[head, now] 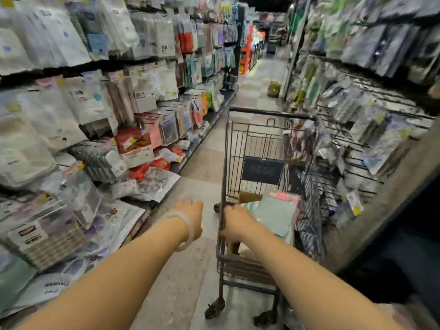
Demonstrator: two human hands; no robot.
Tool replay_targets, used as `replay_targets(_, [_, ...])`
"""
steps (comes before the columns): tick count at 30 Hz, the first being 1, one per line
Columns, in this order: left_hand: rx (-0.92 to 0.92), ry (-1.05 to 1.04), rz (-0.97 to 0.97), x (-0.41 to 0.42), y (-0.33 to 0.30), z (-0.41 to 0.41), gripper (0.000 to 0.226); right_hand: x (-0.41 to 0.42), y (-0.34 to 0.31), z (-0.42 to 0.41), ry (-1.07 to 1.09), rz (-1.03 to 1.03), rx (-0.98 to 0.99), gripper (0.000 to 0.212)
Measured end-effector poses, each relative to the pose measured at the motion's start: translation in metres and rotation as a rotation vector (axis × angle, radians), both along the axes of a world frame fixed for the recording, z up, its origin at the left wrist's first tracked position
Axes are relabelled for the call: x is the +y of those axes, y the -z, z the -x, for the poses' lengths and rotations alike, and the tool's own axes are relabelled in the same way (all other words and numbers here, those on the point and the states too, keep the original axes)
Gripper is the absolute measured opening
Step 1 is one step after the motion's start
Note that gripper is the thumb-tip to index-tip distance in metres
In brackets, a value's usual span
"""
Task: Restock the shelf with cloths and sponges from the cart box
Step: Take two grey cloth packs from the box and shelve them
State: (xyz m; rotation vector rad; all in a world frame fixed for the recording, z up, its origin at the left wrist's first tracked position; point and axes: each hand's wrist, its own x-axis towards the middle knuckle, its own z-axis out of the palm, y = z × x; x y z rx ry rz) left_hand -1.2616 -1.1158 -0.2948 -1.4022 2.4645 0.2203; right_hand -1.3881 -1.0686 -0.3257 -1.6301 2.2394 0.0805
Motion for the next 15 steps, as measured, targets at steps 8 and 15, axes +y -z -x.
replay_targets(8, [0.034, 0.230, -0.110, -0.046, 0.025, 0.076, 0.054, -0.013, 0.031, 0.077, 0.282, -0.108, -0.021, 0.056])
replay_targets(15, [0.060, 0.304, -0.241, -0.082, 0.067, 0.154, 0.059, -0.037, 0.063, 0.164, 0.367, -0.195, -0.039, 0.058])
